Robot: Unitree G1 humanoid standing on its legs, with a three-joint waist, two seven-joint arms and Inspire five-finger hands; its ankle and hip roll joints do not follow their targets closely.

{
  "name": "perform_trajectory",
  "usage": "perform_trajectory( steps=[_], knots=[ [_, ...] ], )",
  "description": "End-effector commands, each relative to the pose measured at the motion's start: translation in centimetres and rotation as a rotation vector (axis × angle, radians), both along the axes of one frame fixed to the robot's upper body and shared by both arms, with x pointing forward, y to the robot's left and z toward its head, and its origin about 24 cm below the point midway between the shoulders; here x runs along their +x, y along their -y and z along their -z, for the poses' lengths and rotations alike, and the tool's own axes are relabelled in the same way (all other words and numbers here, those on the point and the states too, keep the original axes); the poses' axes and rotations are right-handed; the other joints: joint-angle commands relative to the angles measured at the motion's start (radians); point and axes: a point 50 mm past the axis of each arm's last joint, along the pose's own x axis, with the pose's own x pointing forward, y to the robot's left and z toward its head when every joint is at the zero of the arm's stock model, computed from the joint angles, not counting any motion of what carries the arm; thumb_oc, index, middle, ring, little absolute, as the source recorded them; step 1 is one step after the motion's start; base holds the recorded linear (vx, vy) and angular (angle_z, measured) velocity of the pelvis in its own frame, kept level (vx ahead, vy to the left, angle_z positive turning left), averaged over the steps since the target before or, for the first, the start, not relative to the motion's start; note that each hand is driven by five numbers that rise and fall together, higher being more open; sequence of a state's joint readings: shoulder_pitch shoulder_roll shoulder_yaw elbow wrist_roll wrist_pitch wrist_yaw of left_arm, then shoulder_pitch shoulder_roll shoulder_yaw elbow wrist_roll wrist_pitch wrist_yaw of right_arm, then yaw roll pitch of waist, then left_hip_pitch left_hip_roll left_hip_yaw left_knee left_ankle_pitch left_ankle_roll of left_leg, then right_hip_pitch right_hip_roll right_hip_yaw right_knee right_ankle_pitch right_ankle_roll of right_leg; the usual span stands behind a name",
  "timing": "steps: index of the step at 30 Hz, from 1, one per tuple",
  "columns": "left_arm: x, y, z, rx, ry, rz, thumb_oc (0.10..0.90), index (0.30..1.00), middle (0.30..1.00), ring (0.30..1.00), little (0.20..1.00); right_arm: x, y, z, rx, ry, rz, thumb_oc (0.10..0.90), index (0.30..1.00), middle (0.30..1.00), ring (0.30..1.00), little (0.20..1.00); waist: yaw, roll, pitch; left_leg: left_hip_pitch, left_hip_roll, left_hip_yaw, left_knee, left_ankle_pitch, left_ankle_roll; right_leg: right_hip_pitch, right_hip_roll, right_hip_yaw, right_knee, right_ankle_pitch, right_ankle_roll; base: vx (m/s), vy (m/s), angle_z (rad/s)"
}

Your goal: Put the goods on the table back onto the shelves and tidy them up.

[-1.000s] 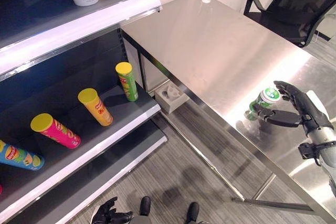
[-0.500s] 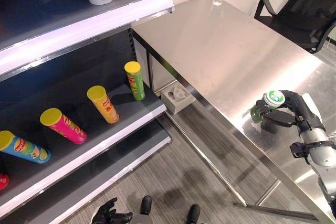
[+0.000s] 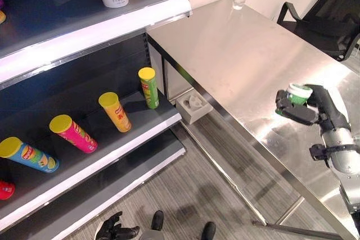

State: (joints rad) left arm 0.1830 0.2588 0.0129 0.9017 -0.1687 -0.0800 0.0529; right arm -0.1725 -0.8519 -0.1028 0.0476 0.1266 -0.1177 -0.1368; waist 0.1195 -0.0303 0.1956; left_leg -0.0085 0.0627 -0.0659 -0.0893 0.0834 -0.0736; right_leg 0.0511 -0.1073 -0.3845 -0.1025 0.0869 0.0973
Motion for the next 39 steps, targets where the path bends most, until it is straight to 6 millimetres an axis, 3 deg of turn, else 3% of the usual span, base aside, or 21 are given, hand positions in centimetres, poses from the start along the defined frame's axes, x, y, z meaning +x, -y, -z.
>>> perform_trajectory(
  steps=[1,4,6,7,10,11,12,14,16,17,18,21,22,28,32,33,39],
  knots=[
    [2.3,-1.5,-1.1,0.059,0.063,0.014,0.8,0.9,0.9,0.9,0.9,-1.8,-5.5,-12.8,0.046,0.658,-0.305,0.4,0.3,0.3,0.3,0.3,0.053,-0.03,-0.066,-0.001,0.05,0.038,0.002,-0.037,-0.068,0.083,-0.01,-0.043,0.015,-0.153,0.036,-0.02,-0.165,0.33],
    [2.0,-1.2,-0.9,0.048,0.058,0.002,0.8,0.9,0.9,0.9,0.9,-2.2,-9.1,-15.1,0.056,0.741,-0.499,0.4,0.3,0.3,0.3,0.3,0.083,-0.026,-0.071,0.001,0.067,0.019,0.002,-0.021,-0.087,0.097,0.013,-0.05,0.015,-0.176,0.016,-0.03,-0.122,0.19],
    [2.1,-1.2,-0.9,0.046,0.059,-0.002,0.8,0.9,0.9,0.9,0.9,-2.0,-10.3,-15.8,0.043,0.753,-0.553,0.4,0.3,0.3,0.3,0.3,0.088,-0.024,-0.069,-0.006,0.072,0.009,0.002,-0.007,-0.092,0.097,0.02,-0.055,0.015,-0.178,0.01,-0.06,-0.134,0.22],
    [1.9,-1.2,-0.8,0.043,0.052,-0.006,0.8,0.9,0.9,0.9,0.9,-2.2,-12.6,-16.9,0.049,0.768,-0.676,0.4,0.3,0.3,0.3,0.3,0.115,-0.014,-0.06,-0.016,0.09,-0.016,0.009,0.013,-0.11,0.104,0.039,-0.065,0.015,-0.196,-0.007,-0.13,-0.238,0.39],
    [2.1,-0.9,-0.7,0.036,0.057,-0.02,0.8,0.9,0.9,0.9,0.9,-1.9,-14.9,-18.1,0.004,0.779,-0.741,0.4,0.3,0.3,0.3,0.3,0.142,0.004,-0.043,-0.068,0.099,-0.048,0.012,0.063,-0.138,0.103,0.05,-0.114,0.015,-0.214,-0.019,-0.12,-0.131,0.58],
    [2.1,-0.9,-0.7,0.036,0.057,-0.02,0.8,0.9,0.9,0.9,0.9,-1.9,-14.9,-18.1,0.004,0.779,-0.741,0.4,0.3,0.3,0.3,0.3,0.142,0.004,-0.043,-0.068,0.099,-0.048,0.012,0.063,-0.138,0.103,0.05,-0.114,0.015,-0.214,-0.019,-0.18,-0.067,1.12],
    [2.5,-0.8,-0.8,0.04,0.069,-0.025,0.8,0.9,0.9,0.9,0.9,-1.8,-15.8,-18.5,-0.031,0.78,-0.751,0.4,0.3,0.3,0.3,0.3,0.151,0.007,-0.027,-0.105,0.108,0.029,0.035,0.079,-0.142,0.101,0.036,-0.162,0.015,-0.209,-0.019,-0.18,-0.023,0.93],
    [2.0,-0.8,-0.7,0.033,0.062,-0.041,0.8,0.9,0.9,0.9,0.9,-1.6,-17.3,-18.4,-0.033,0.763,-0.794,0.4,0.3,0.3,0.3,0.3,0.159,0.003,-0.038,-0.089,0.134,0.107,0.069,0.036,-0.133,0.097,0.025,-0.183,0.015,-0.223,-0.021,-0.09,-0.067,0.71],
    [1.5,-0.8,-0.6,0.023,0.066,-0.066,0.8,0.9,0.9,0.9,0.9,-1.1,-18.5,-18.4,-0.045,0.741,-0.814,0.4,0.3,0.3,0.3,0.3,0.169,0.007,-0.039,-0.068,0.137,0.119,0.127,-0.022,-0.124,0.087,0.008,-0.205,0.015,-0.211,-0.023,-0.05,-0.035,0.82],
    [1.5,-0.8,-0.6,0.023,0.066,-0.067,0.8,0.9,0.9,0.9,0.9,-1.1,-18.5,-18.4,-0.045,0.741,-0.815,0.4,0.3,0.3,0.3,0.3,0.168,0.007,-0.039,-0.068,0.137,0.118,0.128,-0.022,-0.124,0.087,0.008,-0.206,0.015,-0.211,-0.023,-0.12,0.028,0.54],
    [1.0,-0.8,-0.5,0.018,0.065,-0.093,0.8,0.9,0.9,0.9,0.9,-0.5,-19.4,-18.5,-0.057,0.717,-0.82,0.4,0.3,0.3,0.3,0.3,0.17,0.013,-0.049,-0.032,0.141,0.142,0.156,-0.069,-0.116,0.074,-0.014,-0.238,0.015,-0.197,-0.019,-0.1,0.051,0.24],
    [0.4,-0.5,-0.3,0.007,0.047,-0.102,0.8,0.9,0.9,0.9,0.9,0.0,-19.7,-18.4,-0.059,0.698,-0.808,0.4,0.3,0.3,0.3,0.3,0.164,0.028,-0.069,0.013,0.136,0.164,0.124,-0.081,-0.112,0.07,-0.018,-0.26,0.015,-0.193,-0.019,-0.02,0.088,0.48],
    [-0.6,-0.2,0.2,0.001,0.003,-0.104,0.8,0.9,0.9,0.9,0.9,1.0,-19.9,-18.1,-0.044,0.67,-0.776,0.4,0.3,0.3,0.3,0.3,0.17,0.048,-0.098,0.031,0.116,0.177,0.065,-0.059,-0.113,0.08,-0.024,-0.291,0.015,-0.18,-0.013,0.11,0.123,0.92],
    [-1.5,-0.1,0.6,0.015,-0.045,-0.064,0.8,0.9,0.9,0.9,0.9,2.8,-19.4,-17.9,-0.003,0.638,-0.697,0.4,0.3,0.3,0.3,0.3,0.21,0.063,-0.125,0.044,0.085,0.148,0.009,-0.045,-0.109,0.124,-0.051,-0.337,0.015,-0.161,0.001,0.07,0.111,0.56],
    [-1.5,-0.3,0.5,0.03,-0.057,-0.031,0.8,0.9,0.9,0.9,0.9,3.4,-19.1,-18.4,-0.021,0.637,-0.647,0.4,0.3,0.3,0.3,0.3,0.233,0.053,-0.133,0.032,0.055,0.11,0.008,-0.052,-0.093,0.143,-0.076,-0.367,0.019,-0.145,0.012,0.04,0.15,0.38],
    [-1.2,-0.4,0.4,0.04,-0.055,-0.009,0.8,0.9,0.9,0.9,0.9,4.5,-18.1,-18.4,-0.043,0.61,-0.562,0.4,0.3,0.3,0.3,0.3,0.252,0.043,-0.138,0.025,0.034,0.087,0.006,-0.06,-0.082,0.153,-0.097,-0.394,0.023,-0.129,0.025,0.03,0.165,0.35],
    [-1.2,-0.8,0.4,0.054,-0.068,0.015,0.8,0.9,0.9,0.9,0.9,5.4,-16.2,-18.3,-0.087,0.581,-0.456,0.4,0.3,0.3,0.3,0.3,0.266,0.02,-0.142,0.011,0.002,0.067,0.006,-0.069,-0.066,0.152,-0.13,-0.417,0.025,-0.102,0.049,0.01,0.119,0.23]
  ],
)
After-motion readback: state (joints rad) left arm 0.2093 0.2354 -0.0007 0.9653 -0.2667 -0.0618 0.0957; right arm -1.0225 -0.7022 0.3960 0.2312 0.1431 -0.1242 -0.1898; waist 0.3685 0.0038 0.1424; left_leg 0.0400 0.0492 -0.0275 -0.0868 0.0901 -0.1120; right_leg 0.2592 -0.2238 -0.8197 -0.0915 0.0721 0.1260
